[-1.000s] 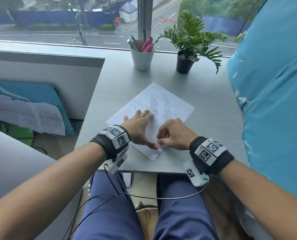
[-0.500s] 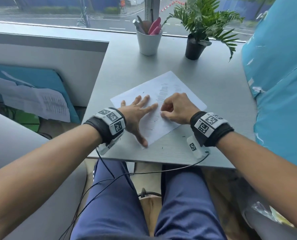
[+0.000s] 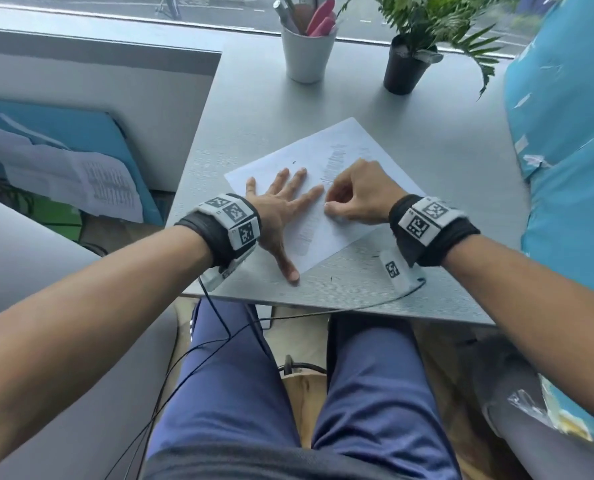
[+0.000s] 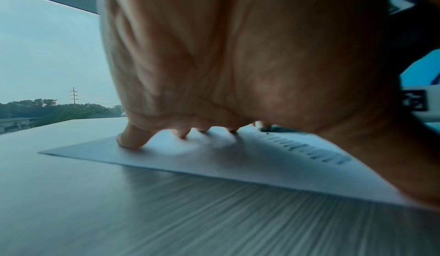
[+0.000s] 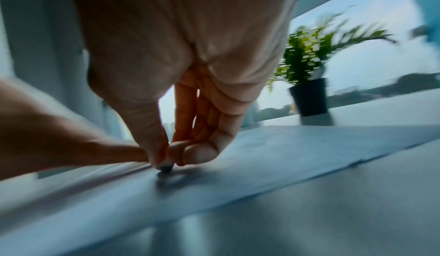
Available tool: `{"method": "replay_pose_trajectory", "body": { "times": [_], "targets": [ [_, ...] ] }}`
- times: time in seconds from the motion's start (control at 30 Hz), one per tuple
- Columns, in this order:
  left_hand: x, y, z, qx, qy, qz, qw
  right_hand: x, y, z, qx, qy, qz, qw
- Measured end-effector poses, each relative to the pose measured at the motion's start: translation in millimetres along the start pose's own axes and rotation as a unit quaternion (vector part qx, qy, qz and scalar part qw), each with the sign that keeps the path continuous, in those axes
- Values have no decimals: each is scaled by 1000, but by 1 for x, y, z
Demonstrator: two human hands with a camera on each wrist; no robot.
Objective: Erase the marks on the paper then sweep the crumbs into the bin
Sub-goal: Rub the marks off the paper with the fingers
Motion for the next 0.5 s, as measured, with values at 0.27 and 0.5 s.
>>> {"method": "replay_pose_trajectory", "body": {
  "times": [0.27,0.5],
  "targets": [
    [0,0,0,-1,-4,0,1000,-12,9,9,-39,18,-48,998],
    [2,-1,-1,-1,-6,-4,1000,-39,39,35,-90,-1,-87,992]
  ]
}}
Point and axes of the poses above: each hand's wrist, its own y-axis away from the middle knuckle, its own z-axis out of the palm, x = y × z, the point moved 4 cm from there along -y, towards the middle knuckle, and after that the axes turned 13 degrees about y, right-handed, at the moved point
